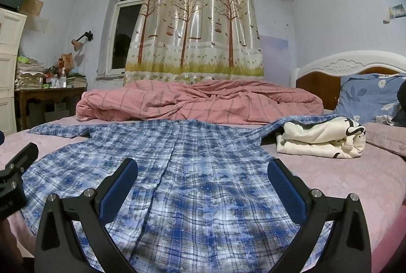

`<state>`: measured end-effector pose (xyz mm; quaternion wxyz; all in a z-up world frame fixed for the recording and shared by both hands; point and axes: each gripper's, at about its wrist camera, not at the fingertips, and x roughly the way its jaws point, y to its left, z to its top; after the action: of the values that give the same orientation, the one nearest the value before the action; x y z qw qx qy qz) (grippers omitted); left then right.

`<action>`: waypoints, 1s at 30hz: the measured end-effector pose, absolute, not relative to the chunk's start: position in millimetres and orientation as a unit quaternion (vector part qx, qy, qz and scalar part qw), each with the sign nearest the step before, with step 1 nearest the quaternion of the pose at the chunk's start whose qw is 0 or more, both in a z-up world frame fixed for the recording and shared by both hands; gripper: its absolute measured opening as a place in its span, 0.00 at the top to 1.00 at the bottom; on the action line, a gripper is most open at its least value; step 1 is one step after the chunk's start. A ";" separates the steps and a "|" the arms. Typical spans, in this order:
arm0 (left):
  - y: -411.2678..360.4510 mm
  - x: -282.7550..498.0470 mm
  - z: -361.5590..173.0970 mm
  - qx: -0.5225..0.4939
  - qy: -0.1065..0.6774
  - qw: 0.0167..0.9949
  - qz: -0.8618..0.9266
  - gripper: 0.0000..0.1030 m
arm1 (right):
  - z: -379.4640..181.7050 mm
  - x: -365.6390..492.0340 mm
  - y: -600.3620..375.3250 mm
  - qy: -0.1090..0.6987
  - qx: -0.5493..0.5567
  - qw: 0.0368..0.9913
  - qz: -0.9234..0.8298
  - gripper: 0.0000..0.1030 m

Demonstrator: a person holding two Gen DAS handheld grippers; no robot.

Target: Fold large clothes

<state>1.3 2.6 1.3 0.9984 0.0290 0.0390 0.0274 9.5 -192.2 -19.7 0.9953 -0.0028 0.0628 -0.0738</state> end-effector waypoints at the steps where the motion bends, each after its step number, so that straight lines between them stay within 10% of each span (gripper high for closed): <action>1: 1.2 0.6 1.3 0.032 0.037 0.998 0.029 0.00 | -19.8 10.0 -192.0 0.065 -0.003 0.995 -0.074 0.00; 30: 25.8 8.2 -2.3 -0.024 0.046 0.997 0.050 0.00 | -15.8 11.1 -191.2 0.069 -0.009 0.995 -0.067 0.00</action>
<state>8.2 25.8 -2.3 0.9974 -0.0239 0.0462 0.0498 11.1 -191.2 -15.8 0.9953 -0.0088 0.0692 -0.0671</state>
